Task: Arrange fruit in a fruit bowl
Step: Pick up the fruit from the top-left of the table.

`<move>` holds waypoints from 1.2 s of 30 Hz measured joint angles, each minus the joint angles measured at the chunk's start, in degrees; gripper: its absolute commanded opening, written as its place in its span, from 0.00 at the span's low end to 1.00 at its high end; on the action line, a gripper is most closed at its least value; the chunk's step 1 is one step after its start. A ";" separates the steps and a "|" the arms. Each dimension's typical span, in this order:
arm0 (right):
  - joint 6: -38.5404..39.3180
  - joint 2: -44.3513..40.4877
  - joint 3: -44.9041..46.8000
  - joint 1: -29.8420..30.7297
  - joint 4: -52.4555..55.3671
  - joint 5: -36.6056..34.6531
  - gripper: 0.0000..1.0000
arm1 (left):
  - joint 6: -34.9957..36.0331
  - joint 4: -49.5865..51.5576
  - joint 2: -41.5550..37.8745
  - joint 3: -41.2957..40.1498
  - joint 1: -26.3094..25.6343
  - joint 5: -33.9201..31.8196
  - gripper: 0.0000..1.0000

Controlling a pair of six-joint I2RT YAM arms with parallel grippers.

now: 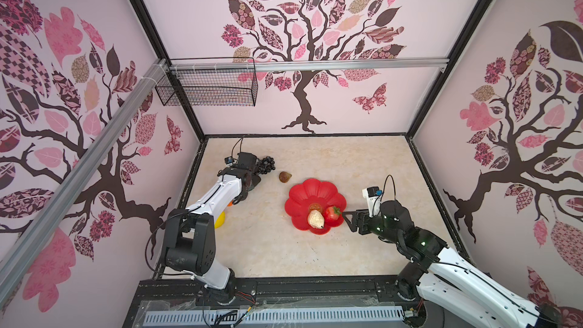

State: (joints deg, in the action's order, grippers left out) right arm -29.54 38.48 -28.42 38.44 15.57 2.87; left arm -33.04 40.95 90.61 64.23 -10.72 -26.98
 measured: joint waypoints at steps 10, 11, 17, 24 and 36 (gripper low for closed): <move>0.02 -0.59 0.85 0.00 0.00 0.20 0.77 | 0.50 -0.33 3.89 1.44 1.01 2.47 0.43; 0.02 -0.66 0.85 0.00 0.00 0.20 0.77 | 0.57 -0.26 4.31 1.68 1.07 2.78 0.41; 0.02 -1.33 0.85 0.00 0.09 0.13 0.78 | 1.16 -0.42 6.54 3.10 1.22 3.72 0.34; 0.02 -1.70 0.85 0.00 0.26 -0.13 0.78 | 1.49 -0.42 6.75 3.23 1.33 3.76 0.25; 0.02 -1.73 0.85 0.00 0.74 -0.22 0.78 | 1.51 -0.55 7.06 3.23 1.44 3.93 0.20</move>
State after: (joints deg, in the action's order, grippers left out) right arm -29.52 36.75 -27.57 38.44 16.32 2.66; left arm -31.53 40.40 97.67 67.46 -9.28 -23.05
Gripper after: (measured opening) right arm 0.782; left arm 0.207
